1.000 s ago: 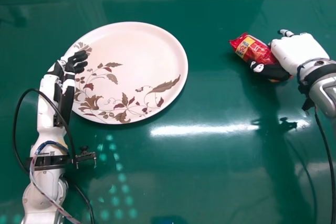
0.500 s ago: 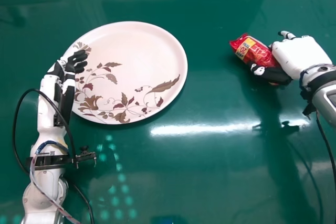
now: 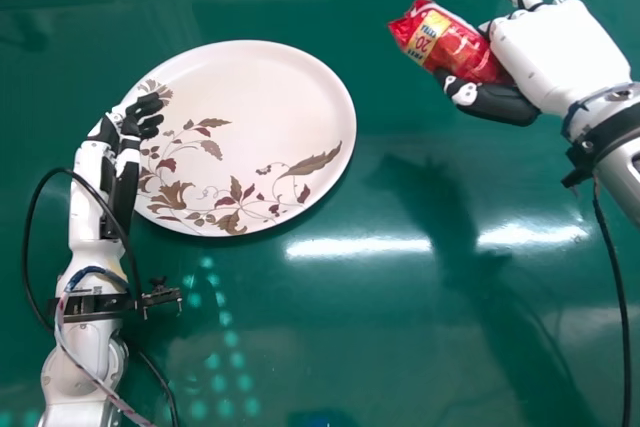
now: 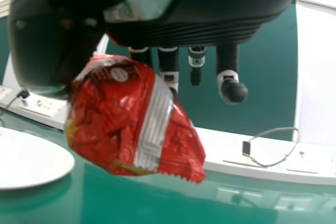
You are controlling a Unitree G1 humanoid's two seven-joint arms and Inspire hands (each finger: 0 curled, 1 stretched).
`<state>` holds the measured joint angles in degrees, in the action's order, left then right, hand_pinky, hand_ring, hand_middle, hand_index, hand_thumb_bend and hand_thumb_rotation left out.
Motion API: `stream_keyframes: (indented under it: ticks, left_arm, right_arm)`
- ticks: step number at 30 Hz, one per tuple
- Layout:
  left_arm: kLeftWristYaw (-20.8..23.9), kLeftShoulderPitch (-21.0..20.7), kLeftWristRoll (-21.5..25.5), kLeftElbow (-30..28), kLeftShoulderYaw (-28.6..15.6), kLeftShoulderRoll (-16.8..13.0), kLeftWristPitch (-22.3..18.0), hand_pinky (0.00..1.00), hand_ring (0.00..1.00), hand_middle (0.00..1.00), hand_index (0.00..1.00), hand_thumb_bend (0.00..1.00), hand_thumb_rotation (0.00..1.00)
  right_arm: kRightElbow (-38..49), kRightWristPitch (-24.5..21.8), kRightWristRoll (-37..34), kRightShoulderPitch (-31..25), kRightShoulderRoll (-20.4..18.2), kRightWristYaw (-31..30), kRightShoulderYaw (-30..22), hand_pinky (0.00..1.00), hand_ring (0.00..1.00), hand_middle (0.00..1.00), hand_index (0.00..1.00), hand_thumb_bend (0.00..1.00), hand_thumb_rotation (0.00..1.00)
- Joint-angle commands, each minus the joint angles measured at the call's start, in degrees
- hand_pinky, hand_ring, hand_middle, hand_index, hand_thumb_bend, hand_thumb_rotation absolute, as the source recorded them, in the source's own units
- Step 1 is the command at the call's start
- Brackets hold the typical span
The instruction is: Pick up biscuit and place it in the plate
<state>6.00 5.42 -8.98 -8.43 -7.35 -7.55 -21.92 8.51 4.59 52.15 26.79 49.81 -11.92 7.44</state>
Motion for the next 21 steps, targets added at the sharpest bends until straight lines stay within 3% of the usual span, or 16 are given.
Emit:
stream_keyframes:
  ticks: [1,5,7,9,13,17,21]
  left_arm:
    - [-0.5,0.1,0.1,0.4,-0.3,-0.7,0.2,0.78,0.79,0.81,0.8,0.29,0.05]
    - [-0.9,-0.6,0.4,0.6,-0.5,-1.1,0.2,0.79,0.8,0.81,0.81,0.29,0.04]
    - [-1.0,-0.9,0.4,0.7,-0.6,-1.2,0.3,0.8,0.8,0.82,0.82,0.28,0.04]
    - [-1.1,-1.3,0.4,0.9,-0.5,-1.3,0.1,0.79,0.8,0.82,0.82,0.29,0.01]
    - [-0.9,-2.2,0.2,1.5,-0.4,-1.3,-0.2,0.78,0.8,0.82,0.81,0.29,0.0]
    - [-1.0,-2.6,0.4,1.4,-0.3,-1.2,-0.2,0.78,0.8,0.82,0.81,0.29,0.08]
    - [-1.3,-3.1,0.8,1.9,-0.3,-1.3,-0.8,0.78,0.8,0.82,0.81,0.29,0.04]
  right_arm:
    - [1.7,1.3,-0.7,2.5,-1.3,-1.8,1.3,0.09,0.4,0.46,0.5,0.51,0.0]
    - [0.5,3.1,-0.2,6.5,-5.2,-2.5,4.1,0.09,0.38,0.45,0.5,0.51,0.0]
    - [-0.8,2.4,-1.0,8.9,-8.9,-3.9,5.8,0.09,0.41,0.48,0.48,0.51,0.0]
    - [-4.4,3.8,0.9,11.7,-11.9,-1.3,8.3,0.09,0.41,0.5,0.48,0.51,0.0]
    - [-13.3,5.4,2.2,17.3,-18.3,1.7,12.7,0.08,0.42,0.5,0.47,0.51,0.0]
    - [-24.4,6.9,2.8,23.3,-24.4,4.9,16.5,0.09,0.41,0.5,0.48,0.51,0.0]
    - [-36.0,7.3,7.5,29.6,-28.1,10.4,21.7,0.09,0.4,0.47,0.49,0.51,0.0]
